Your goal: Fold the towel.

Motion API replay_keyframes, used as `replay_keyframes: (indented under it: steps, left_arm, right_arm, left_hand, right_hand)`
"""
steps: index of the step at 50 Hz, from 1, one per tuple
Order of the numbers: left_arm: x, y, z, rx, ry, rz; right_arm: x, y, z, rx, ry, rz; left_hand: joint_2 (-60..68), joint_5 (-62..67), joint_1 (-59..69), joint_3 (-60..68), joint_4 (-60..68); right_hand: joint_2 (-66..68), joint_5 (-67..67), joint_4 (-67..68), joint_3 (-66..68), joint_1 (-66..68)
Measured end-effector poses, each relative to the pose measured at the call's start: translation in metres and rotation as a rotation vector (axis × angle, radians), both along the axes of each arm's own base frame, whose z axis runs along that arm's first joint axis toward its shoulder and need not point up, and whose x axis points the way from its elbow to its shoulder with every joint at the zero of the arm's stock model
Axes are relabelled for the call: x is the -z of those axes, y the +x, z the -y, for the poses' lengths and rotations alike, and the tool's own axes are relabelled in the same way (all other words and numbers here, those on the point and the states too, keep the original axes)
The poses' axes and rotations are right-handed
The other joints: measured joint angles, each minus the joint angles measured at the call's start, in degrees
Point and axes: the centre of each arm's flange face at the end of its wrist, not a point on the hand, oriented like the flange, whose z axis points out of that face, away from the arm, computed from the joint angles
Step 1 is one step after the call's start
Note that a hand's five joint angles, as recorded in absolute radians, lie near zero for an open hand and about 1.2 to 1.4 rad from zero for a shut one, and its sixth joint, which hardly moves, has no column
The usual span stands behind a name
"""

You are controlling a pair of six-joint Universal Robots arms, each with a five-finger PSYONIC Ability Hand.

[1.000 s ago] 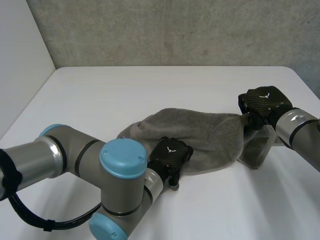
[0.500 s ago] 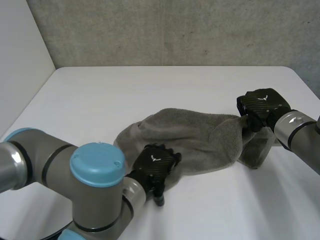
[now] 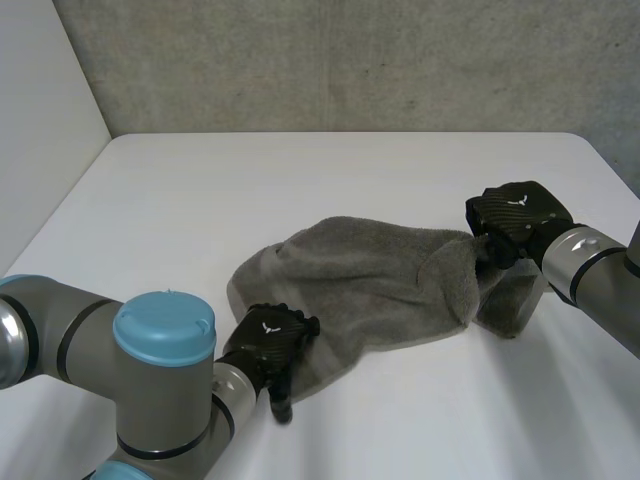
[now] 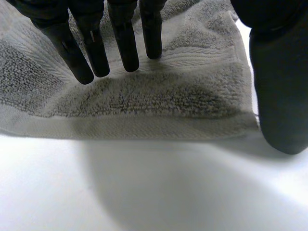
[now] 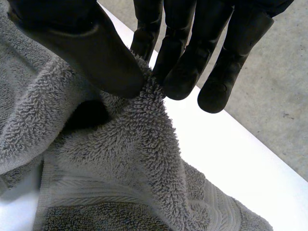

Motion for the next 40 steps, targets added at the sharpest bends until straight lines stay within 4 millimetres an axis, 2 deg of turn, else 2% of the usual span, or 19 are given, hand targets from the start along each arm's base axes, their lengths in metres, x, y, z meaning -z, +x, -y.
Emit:
replay_keyframes:
  steps: [25, 31, 35, 40]
  left_arm:
    - [-0.002, -0.017, 0.021, 0.022, -0.074, -0.005]
    - [-0.006, -0.021, 0.027, 0.035, -0.128, 0.007]
    - [-0.01, -0.024, 0.032, 0.03, -0.174, 0.008]
    - [-0.015, -0.024, 0.039, 0.007, -0.212, 0.006]
  right_arm:
    - [0.006, 0.001, -0.002, -0.014, 0.017, -0.008]
    - [0.006, 0.001, -0.002, -0.015, 0.018, -0.008]
    - [0.006, 0.0, -0.002, -0.013, 0.017, -0.008]
    - [0.006, -0.001, 0.0, -0.008, 0.013, -0.007]
  left_hand:
    - [5.67, 6.42, 7.07, 6.91, 6.81]
    - [17.15, 17.03, 18.2, 18.13, 18.24]
    - [30.67, 30.01, 31.74, 31.28, 31.54]
    - [37.84, 37.06, 38.67, 38.71, 38.59]
  right_hand:
    - [0.0, 0.0, 0.0, 0.0, 0.0]
    - [0.0, 0.0, 0.0, 0.0, 0.0]
    - [0.0, 0.0, 0.0, 0.0, 0.0]
    - [0.0, 0.0, 0.0, 0.0, 0.0]
